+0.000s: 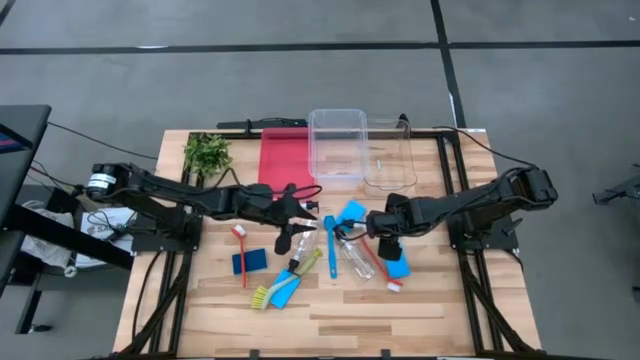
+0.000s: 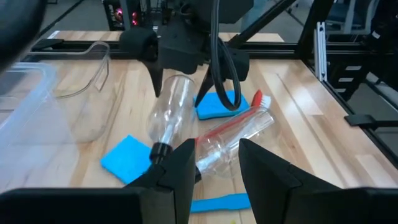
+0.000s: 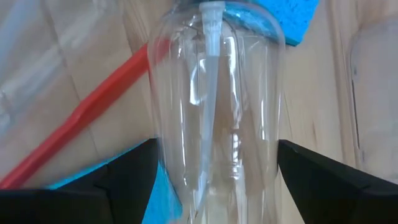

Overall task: Pick & Place Kitchen Sink Supplies
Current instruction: Put the top right transparent dishwashing liquid dispenser into the red bin

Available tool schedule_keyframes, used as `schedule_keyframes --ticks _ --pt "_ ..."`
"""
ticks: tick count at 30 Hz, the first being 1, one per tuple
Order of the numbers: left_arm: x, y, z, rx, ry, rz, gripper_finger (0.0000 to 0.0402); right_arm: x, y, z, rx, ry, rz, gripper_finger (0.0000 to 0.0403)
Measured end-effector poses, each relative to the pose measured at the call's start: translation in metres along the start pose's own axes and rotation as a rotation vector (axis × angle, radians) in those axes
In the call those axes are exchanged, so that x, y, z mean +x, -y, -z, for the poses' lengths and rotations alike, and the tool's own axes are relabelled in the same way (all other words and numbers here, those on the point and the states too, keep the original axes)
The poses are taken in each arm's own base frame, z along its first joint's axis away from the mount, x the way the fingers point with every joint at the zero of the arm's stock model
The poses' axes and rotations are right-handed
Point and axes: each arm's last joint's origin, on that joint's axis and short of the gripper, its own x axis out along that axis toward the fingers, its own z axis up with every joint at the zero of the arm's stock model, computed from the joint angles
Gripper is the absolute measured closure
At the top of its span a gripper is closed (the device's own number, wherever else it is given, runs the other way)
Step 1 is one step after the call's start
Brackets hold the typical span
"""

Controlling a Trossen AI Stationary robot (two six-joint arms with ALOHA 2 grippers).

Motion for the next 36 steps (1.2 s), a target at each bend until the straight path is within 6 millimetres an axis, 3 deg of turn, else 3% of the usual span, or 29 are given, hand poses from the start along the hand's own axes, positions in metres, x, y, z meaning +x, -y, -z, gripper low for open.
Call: schedule_keyframes --ticks 26,36 --pt "-0.0064 0.0040 -0.0042 -0.018 0.009 0.034 0.0277 0.0040 -0.0010 -0.0019 -0.029 0.047 -0.016 0.0089" --pt "-0.0064 0.0041 -0.0037 -0.021 0.003 0.037 0.0277 0.0044 -0.0017 -0.0021 -0.030 0.048 -0.016 0.0041"
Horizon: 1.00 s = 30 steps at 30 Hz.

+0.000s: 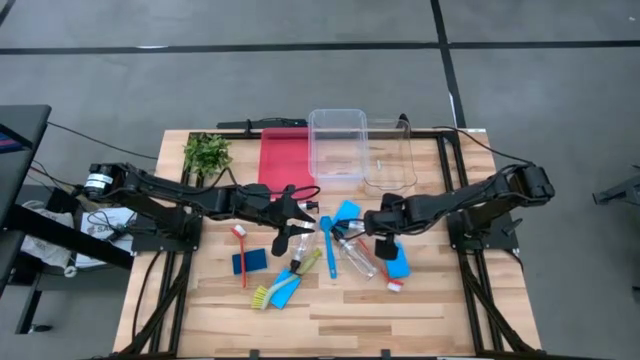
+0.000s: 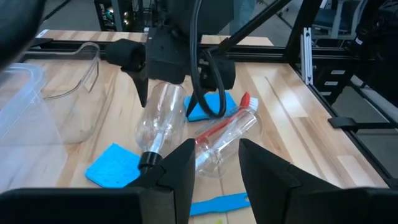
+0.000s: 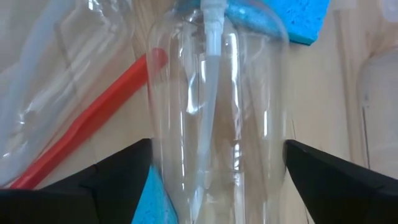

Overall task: Pick & Place Kitchen Sink Supplies
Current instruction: Put the top right transparent dishwashing liquid dispenser into the red bin

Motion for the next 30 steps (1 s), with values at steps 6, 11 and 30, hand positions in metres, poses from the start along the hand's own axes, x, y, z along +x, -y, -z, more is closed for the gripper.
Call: schedule_keyframes --ticks 6,11,30 --pt "0.0000 0.0000 0.0008 0.000 -0.008 0.000 0.0277 0.0008 -0.0001 0.0007 0.001 -0.008 -0.010 0.0031" --pt "0.0000 0.0000 0.0013 -0.001 -0.012 0.000 0.0277 0.0008 -0.0001 0.0007 0.001 -0.008 -0.009 0.0031" --pt "0.0000 0.0000 0.0021 -0.002 -0.020 0.000 0.0277 -0.0010 -0.0018 0.0013 0.010 -0.027 -0.075 0.0077"
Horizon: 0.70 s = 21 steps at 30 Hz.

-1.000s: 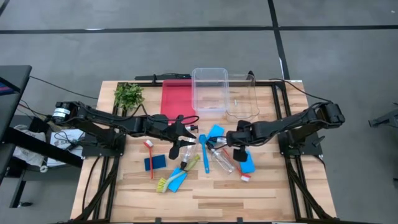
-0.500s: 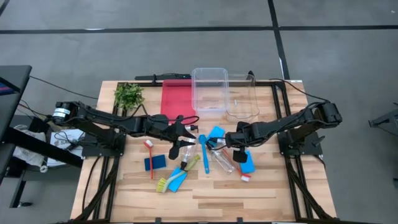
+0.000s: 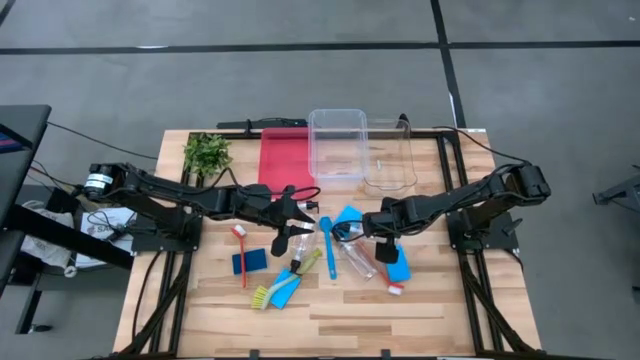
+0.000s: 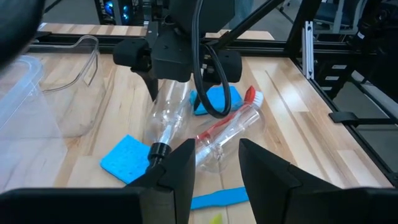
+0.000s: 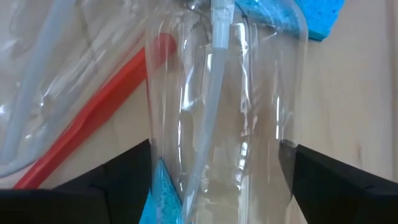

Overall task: Pick & Place Kitchen Sink Supplies
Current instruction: Put the top right transparent dishwashing liquid dispenser into the red bin

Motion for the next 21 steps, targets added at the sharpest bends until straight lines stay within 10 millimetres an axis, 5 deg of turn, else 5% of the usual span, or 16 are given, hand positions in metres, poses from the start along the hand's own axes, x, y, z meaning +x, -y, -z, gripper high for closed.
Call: schedule_keyframes --ticks 21 --pt "-0.004 0.001 -0.003 0.001 0.016 0.029 0.0277 -0.035 -0.004 -0.023 0.000 0.013 -0.007 0.0060"
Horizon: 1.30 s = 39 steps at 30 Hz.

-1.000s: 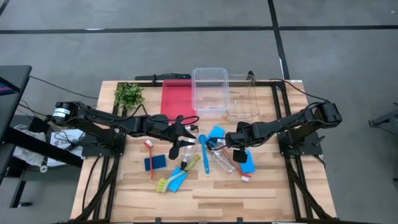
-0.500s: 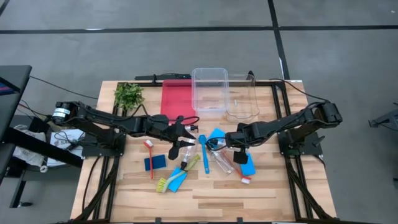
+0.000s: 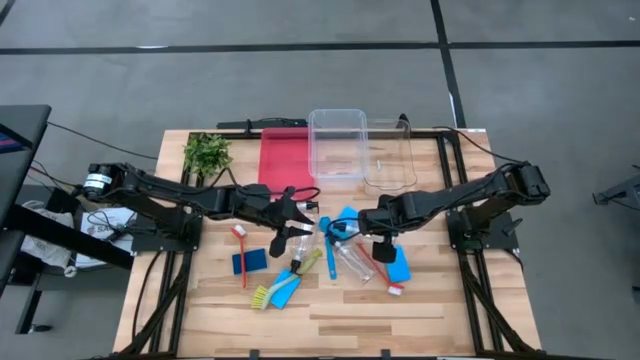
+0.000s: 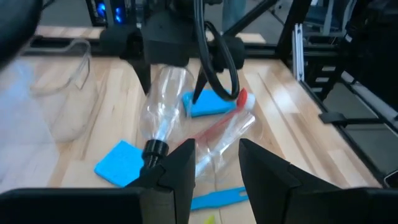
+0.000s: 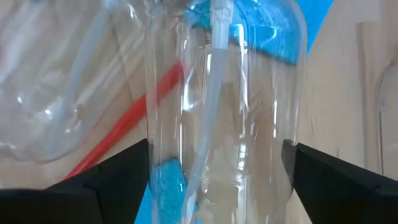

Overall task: Pick & Place Kitchen Sink Supplies
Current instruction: Put the top right transparent dishwashing liquid dispenser into the red bin

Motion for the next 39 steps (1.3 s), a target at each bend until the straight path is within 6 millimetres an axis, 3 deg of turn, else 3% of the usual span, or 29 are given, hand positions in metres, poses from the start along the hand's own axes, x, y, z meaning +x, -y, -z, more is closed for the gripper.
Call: schedule_keyframes --ticks 21,31,39 --pt "-0.099 0.003 -0.060 0.013 0.404 -0.111 0.0277 -0.075 0.005 -0.065 0.043 0.387 -0.065 0.0058" --pt "-0.148 0.006 -0.074 -0.001 0.584 -0.179 0.0277 -0.103 0.015 -0.089 0.096 0.605 -0.092 0.0056" --pt "-0.166 0.008 -0.076 -0.001 0.648 -0.179 0.0277 -0.118 0.017 -0.105 0.119 0.807 -0.130 0.0055"
